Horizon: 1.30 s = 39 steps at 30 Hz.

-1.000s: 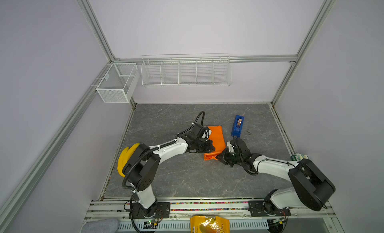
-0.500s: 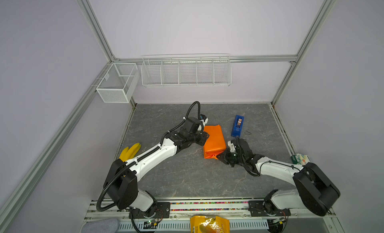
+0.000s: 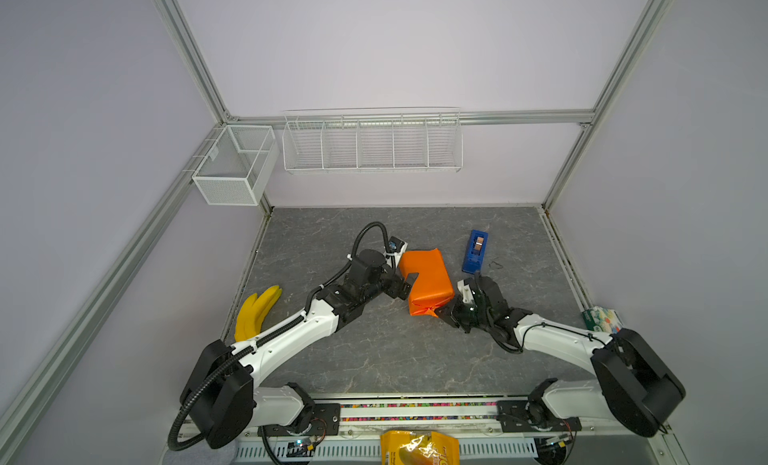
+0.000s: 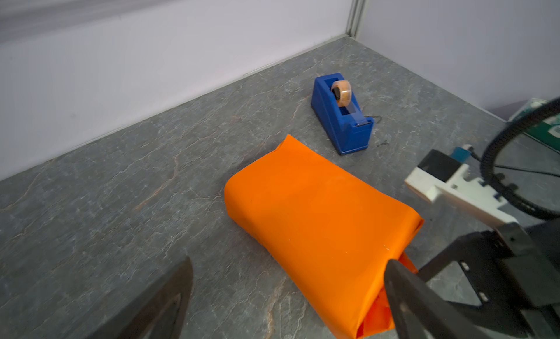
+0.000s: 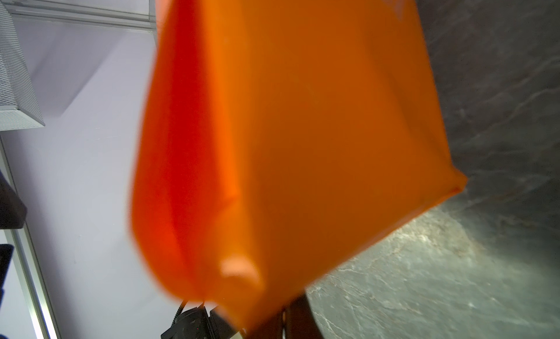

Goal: Wrap the gift box in paper

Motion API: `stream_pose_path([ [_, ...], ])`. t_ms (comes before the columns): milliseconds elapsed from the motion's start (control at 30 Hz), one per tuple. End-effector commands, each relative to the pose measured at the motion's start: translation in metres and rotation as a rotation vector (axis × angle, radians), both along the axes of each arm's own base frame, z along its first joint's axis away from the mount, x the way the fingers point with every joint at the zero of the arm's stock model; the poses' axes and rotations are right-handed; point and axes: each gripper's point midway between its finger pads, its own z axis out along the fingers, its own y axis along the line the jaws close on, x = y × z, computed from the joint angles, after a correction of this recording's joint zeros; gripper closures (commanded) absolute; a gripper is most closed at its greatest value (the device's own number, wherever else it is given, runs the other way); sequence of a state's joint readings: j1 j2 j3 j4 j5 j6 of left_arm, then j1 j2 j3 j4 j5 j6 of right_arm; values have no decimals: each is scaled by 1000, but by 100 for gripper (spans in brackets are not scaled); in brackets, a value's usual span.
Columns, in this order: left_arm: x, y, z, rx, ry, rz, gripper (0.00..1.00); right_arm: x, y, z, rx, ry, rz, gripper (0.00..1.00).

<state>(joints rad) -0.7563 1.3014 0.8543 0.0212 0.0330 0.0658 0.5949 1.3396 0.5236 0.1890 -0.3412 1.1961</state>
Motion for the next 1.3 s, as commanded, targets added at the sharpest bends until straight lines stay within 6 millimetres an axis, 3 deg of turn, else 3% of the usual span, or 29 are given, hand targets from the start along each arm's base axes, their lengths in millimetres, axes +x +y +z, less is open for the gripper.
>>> stream_pose_path([
  [0,-28,-28,10,12,-205,-292,11,-2,-5,3,-3,-3,-6,93],
  [233,-61,-48,-43,217,-311,-510,11,-2,-8,5,-10,-4,-12,93],
  [433,-58,-50,-61,266,-387,-502,11,-3,-10,3,-22,2,-11,93],
  [533,-54,-50,-66,276,-399,-490,0,-1,-9,5,-19,-4,-15,93],
  [967,-54,-63,-102,374,-440,-536,1,8,0,13,8,-7,-9,93],
  [1267,-34,-61,-121,504,-513,-444,1,8,1,10,8,2,-5,93],
])
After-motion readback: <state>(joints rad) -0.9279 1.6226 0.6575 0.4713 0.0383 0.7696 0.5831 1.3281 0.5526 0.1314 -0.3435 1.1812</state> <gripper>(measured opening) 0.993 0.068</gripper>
